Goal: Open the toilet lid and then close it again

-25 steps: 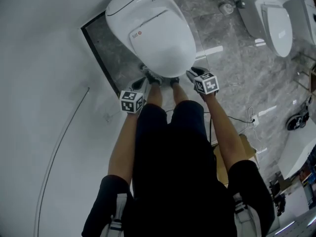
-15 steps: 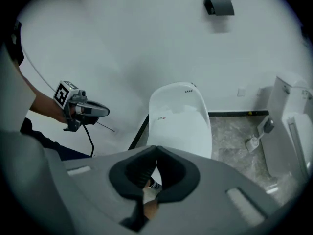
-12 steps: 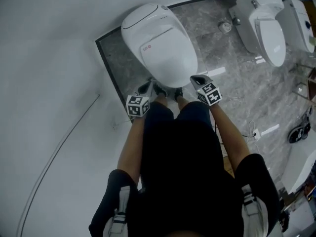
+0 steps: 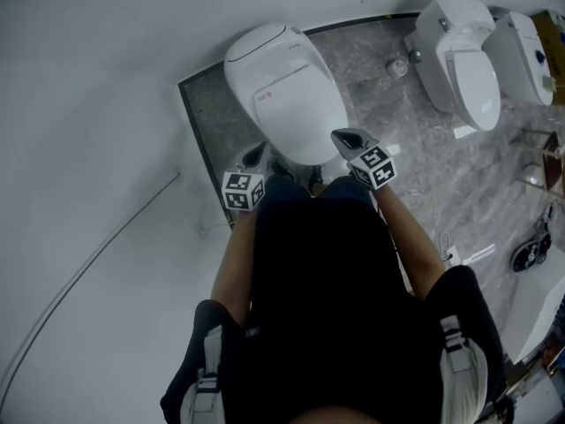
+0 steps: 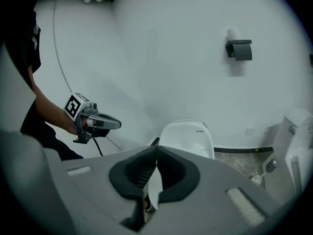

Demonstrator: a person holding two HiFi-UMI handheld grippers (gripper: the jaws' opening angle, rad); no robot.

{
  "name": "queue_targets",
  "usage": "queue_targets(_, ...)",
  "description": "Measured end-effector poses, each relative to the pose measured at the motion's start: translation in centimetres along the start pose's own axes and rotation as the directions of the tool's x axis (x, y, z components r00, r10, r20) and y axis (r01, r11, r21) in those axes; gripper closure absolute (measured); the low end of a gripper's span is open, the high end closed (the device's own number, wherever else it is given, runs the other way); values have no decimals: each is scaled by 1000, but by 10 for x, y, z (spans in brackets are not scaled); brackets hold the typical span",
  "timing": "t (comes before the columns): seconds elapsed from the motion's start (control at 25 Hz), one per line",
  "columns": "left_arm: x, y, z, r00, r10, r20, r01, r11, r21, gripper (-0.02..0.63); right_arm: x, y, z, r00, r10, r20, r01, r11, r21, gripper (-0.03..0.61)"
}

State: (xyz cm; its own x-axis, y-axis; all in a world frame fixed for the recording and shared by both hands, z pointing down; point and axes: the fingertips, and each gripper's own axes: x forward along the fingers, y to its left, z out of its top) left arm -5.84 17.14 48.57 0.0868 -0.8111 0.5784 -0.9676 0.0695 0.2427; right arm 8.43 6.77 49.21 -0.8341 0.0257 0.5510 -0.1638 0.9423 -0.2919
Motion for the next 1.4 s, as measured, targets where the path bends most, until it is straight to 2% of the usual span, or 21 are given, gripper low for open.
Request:
queue_targets(0.12, -7, -10, 18, 1000, -18, 17, 17, 999, 45, 603, -10, 1, 18, 999, 18, 44, -16, 999, -48, 575)
queue_targets(0.24, -14, -14, 33, 999, -29, 26, 26, 995, 96, 603, -18, 3, 27, 998, 43, 35, -39, 993, -111, 575)
queue_targets(0.36, -22, -11, 44, 999, -12, 44, 8, 995, 97, 603, -23, 3, 33, 998, 52, 26, -48, 988, -150, 575)
queue_targets(0.6, -21, -17, 49, 998, -13, 55, 9, 997, 72, 603, -28, -4, 36, 999, 37, 20, -34, 988, -148, 574)
queue_targets(0.8, -14, -24, 56, 999, -25, 48, 21, 995, 96, 603, -22, -2, 41, 999, 49, 14, -46, 987, -151, 574)
queue_targets(1.4, 2, -22, 70, 998, -30, 55, 25, 996, 91, 603, -24, -23, 56, 999, 10, 49, -3, 991, -137, 574)
